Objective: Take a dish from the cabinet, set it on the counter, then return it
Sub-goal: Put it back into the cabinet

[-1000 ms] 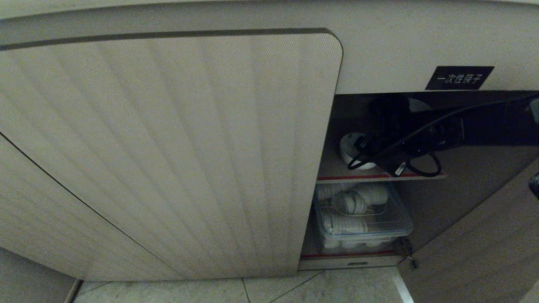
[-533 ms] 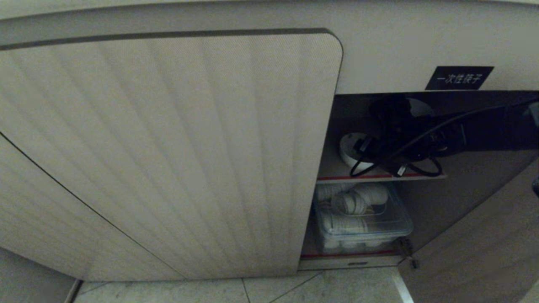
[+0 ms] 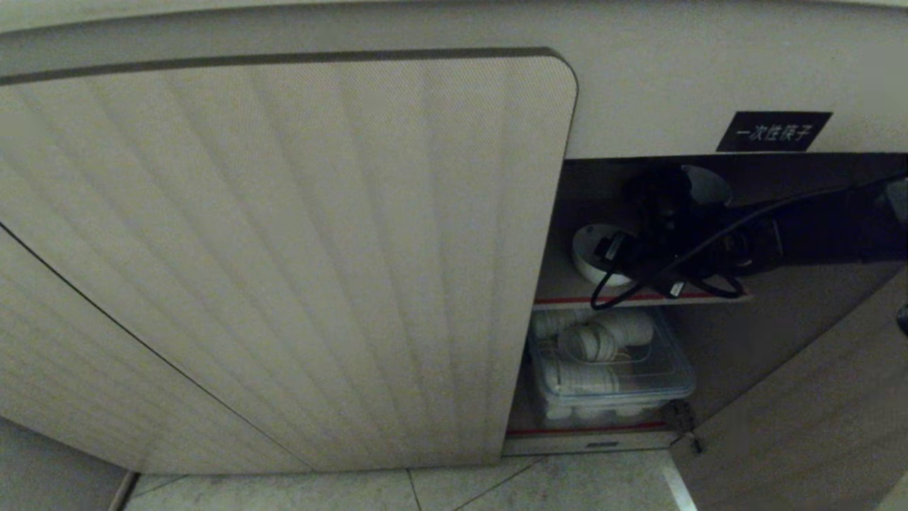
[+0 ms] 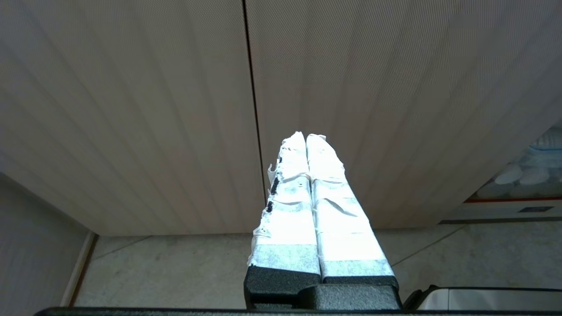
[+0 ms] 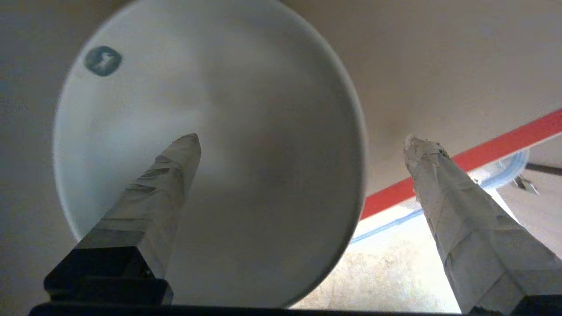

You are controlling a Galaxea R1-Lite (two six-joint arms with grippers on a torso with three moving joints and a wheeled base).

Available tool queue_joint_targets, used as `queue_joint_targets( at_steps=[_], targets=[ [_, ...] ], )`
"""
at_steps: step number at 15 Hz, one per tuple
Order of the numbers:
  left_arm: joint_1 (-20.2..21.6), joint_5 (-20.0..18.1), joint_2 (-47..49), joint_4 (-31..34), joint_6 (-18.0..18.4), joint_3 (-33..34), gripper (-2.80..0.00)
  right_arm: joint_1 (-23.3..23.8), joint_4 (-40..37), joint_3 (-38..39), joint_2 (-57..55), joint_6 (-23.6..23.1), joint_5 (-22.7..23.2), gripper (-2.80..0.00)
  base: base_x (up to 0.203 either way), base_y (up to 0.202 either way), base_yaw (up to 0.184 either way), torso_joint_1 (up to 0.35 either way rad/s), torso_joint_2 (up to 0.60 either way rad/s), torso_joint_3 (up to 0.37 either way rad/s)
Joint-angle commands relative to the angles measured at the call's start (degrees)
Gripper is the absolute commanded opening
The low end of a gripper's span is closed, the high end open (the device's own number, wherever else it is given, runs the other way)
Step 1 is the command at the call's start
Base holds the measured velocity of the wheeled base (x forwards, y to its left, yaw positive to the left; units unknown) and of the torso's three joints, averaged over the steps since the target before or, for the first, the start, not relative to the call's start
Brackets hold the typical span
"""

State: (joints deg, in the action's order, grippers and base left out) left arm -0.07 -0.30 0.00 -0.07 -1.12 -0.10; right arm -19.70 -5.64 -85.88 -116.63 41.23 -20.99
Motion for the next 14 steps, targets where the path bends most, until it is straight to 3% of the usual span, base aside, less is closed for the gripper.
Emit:
queue_joint_targets(
  at_steps=[1,4,14],
  targets=[
    [0.0,0.0,0.0,0.0,0.0,0.0,-2.80,-0.1,1.6,1.5,0.6,0.2,-0.2,0.00,0.000,0.000,0.000,0.000,0.00,0.000],
    [0.1,0.0,0.0,0.0,0.0,0.0,-2.80,-0.1,5.5,3.6,1.2,-1.8,-0.3,0.00,0.000,0.000,0.000,0.000,0.00,0.000],
    [0.0,-0.1,0.0,0.0,0.0,0.0,-2.80,0.0,22.0,14.2,3.8,-14.6,-0.3,0.00,0.000,0.000,0.000,0.000,0.00,0.000]
  ],
)
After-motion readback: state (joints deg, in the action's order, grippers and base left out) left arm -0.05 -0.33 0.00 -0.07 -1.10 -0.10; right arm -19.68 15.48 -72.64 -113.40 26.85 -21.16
